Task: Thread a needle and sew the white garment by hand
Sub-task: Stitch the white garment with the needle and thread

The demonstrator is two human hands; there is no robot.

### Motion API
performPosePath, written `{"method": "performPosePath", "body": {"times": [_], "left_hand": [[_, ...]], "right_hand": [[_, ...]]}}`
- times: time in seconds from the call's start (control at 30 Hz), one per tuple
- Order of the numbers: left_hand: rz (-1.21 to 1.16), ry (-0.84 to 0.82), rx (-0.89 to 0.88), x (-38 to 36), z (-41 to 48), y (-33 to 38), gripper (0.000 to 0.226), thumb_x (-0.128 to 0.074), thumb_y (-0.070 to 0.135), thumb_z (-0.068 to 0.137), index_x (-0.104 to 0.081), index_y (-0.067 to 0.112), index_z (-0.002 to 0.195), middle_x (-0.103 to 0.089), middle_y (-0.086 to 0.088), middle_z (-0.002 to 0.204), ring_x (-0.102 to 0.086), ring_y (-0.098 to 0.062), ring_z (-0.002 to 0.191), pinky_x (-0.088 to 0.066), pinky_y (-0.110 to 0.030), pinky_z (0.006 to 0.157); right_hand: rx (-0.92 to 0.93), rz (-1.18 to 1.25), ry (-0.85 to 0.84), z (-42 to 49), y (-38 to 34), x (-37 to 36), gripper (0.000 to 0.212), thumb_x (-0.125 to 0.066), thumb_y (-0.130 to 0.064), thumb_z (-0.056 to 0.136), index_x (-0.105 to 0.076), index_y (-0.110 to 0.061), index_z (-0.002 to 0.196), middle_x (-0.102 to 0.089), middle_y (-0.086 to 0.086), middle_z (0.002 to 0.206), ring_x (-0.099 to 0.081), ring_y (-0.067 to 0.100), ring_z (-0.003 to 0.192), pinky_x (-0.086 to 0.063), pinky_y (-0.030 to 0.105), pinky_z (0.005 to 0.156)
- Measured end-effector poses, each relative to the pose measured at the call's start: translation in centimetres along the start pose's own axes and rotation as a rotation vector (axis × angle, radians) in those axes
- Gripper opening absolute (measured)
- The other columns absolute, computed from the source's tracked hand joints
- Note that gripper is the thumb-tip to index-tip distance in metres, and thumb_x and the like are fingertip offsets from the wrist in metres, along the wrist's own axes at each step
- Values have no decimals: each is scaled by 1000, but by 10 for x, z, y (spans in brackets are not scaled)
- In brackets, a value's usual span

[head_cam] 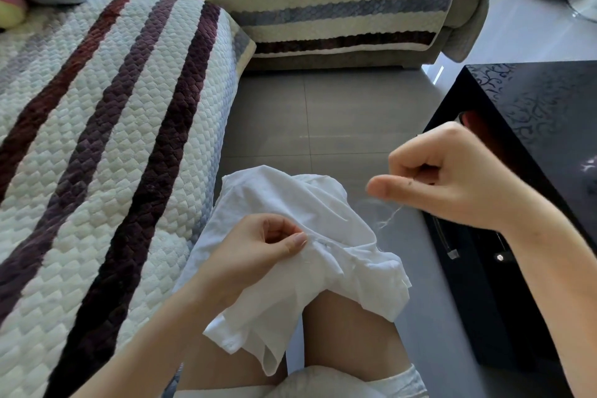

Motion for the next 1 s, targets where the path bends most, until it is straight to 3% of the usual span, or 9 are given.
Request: {"method": "performPosePath", "body": {"times": [0.1,0.2,0.27,0.37,0.47,0.53,0.6,0.73,1.0], "left_hand": [[-29,-36,-7,-1,-2,2,14,-63,6,87,-70,12,77,-68,8,68,-62,0,68,-47,-11,66],[-33,-58,-14,0,-2,3,14,-63,6,88,-70,12,77,-69,8,69,-62,0,70,-47,-12,68],[-33,-56,-16,1,-2,3,13,-62,6,88,-71,11,79,-69,6,72,-63,-2,72,-48,-12,69],[-25,-37,-11,3,-1,1,13,-62,6,88,-71,10,81,-70,4,75,-63,-2,73,-48,-12,70],[2,-4,-15,5,1,0,18,-62,6,89,-71,15,77,-70,8,72,-63,1,71,-47,-10,69],[5,-1,-17,5,3,-1,19,-62,6,88,-71,17,75,-70,7,72,-63,0,72,-47,-11,69],[2,-21,-24,3,4,-1,16,-63,7,88,-72,15,78,-70,5,74,-63,-2,73,-48,-12,71],[41,-50,-75,-3,3,3,9,-64,8,87,-72,10,82,-70,5,75,-64,-2,75,-48,-12,71],[186,-42,-193,0,-2,6,8,-65,11,87,-72,7,89,-73,-5,84,-67,-12,81,-51,-19,74]], "right_hand": [[-30,-313,152,3,1,-18,54,-57,-53,81,-25,-26,47,-10,-10,44,-16,15,45,-18,19,45],[39,-390,137,-3,14,-40,6,-68,-27,70,-67,-20,70,-12,-21,46,-22,5,39,-23,15,50],[13,-439,-12,-9,24,-49,40,-70,-7,56,-72,-24,91,-16,-23,45,-19,-4,41,-23,10,49],[-24,-594,-212,-23,43,-54,72,-73,6,37,-71,-28,100,-43,-14,43,-32,12,39,-21,13,43],[-174,-754,-323,-34,63,-45,85,-68,1,54,-54,-38,129,-57,-13,64,-56,18,60,-39,25,50],[-263,-693,-273,-40,65,-34,78,-69,-3,68,-50,-40,133,-45,-21,62,-49,10,64,-37,24,59],[-320,-445,-101,-42,59,-26,55,-74,-6,73,-64,-33,119,-33,-15,52,-37,6,52,-32,18,56],[-359,250,-37,-31,31,-46,11,-69,-16,87,-75,-18,94,-47,-3,50,-34,13,47,-32,16,51],[-298,302,-221,-19,17,-86,13,-69,-25,86,-74,-15,80,-31,-6,47,-27,8,45,-23,17,47]]}}
Point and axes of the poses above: each hand's wrist, its own z-axis towards the middle knuckle, its own x-axis out of the back of the hand, y = z × x, the point moved 3 cm from there along z, towards the middle knuckle
